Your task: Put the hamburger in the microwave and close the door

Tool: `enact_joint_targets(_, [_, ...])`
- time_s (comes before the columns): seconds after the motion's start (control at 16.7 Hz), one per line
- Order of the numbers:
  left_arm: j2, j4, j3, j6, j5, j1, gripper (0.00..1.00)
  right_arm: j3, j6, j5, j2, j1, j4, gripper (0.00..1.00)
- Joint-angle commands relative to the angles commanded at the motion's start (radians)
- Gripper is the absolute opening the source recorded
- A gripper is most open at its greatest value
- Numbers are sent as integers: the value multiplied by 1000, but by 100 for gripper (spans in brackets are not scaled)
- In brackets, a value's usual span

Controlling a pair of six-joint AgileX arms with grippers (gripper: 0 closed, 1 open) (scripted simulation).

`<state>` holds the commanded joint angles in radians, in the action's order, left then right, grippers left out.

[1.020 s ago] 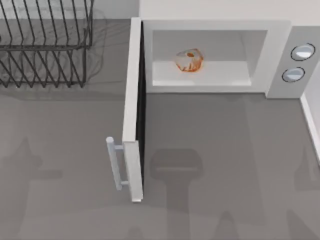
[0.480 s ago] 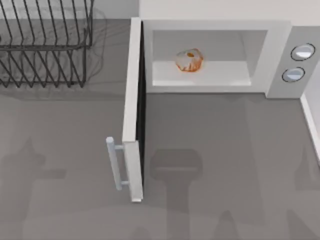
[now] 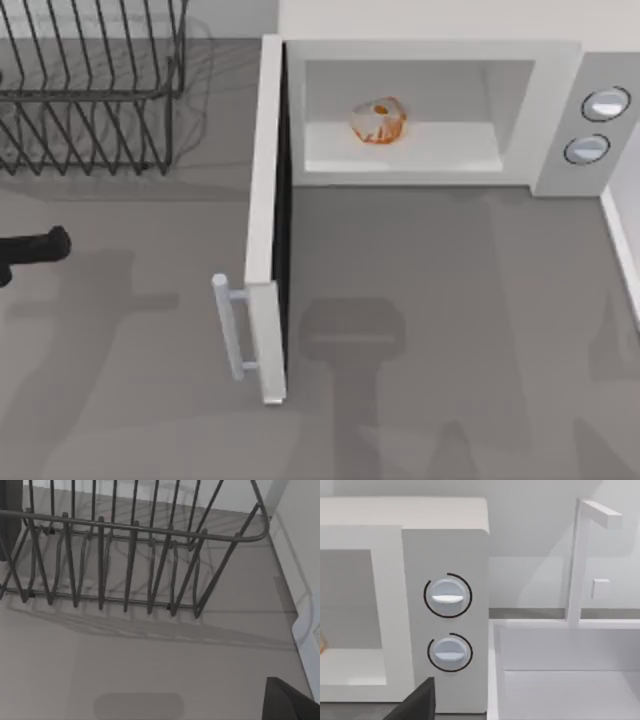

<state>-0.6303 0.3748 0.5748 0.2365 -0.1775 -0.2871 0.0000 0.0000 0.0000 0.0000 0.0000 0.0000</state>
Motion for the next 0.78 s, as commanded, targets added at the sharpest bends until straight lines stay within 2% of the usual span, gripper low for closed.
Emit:
enact_joint_targets(0.42, [-408,156,193,155,-198,-258,0,0,0,0,0,0,0,100])
enact_joint_targets(0.54, [-450,188,206,180,-213,-297,0,0,0,0,0,0,0,100])
enact_joint_targets(0.78, [-454,193,208,184,-212,-301,0,0,0,0,0,0,0,100])
